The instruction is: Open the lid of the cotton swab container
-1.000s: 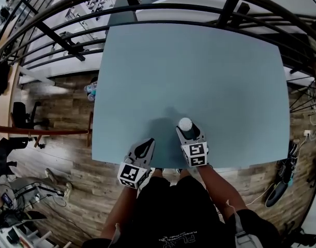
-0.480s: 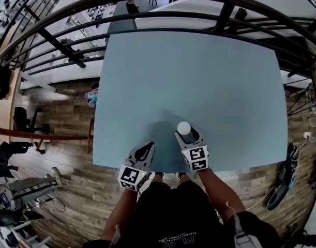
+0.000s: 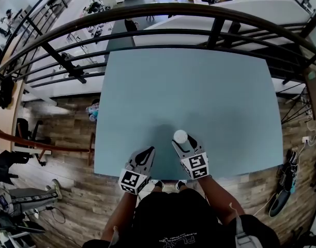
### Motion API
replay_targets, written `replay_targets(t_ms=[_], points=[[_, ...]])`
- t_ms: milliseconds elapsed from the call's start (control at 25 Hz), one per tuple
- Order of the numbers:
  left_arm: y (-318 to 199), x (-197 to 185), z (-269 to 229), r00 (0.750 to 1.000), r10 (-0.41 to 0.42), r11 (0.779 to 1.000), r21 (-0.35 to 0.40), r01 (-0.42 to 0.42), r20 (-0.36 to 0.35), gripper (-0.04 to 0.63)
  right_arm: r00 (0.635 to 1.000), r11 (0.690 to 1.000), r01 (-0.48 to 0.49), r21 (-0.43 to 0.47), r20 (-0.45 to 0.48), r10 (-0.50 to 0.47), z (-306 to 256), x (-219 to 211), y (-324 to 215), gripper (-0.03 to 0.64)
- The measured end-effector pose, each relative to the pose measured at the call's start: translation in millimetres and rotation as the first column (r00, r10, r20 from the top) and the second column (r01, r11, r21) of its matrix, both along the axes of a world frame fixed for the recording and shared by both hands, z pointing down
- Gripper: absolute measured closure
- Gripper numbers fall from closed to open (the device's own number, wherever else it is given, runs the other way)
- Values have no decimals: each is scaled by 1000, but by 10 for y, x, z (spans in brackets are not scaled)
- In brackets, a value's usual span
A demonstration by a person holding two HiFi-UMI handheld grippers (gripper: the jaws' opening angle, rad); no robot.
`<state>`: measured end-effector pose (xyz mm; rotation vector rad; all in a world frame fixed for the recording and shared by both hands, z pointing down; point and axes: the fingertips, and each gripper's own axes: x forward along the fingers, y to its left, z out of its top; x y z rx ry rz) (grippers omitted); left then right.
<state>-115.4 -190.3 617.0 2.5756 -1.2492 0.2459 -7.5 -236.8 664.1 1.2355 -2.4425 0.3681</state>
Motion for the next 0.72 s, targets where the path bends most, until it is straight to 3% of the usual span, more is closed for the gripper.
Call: replay_targets(t_ms=[440, 720], points=[[-21, 286, -528, 999, 48, 990, 131, -49, 9, 583, 995, 992, 102, 67, 5, -103, -638, -3, 117, 365], [-15, 423, -774, 987, 107, 963, 234, -133, 122, 583, 986, 985, 164, 58, 10, -165, -772, -63, 195, 365]])
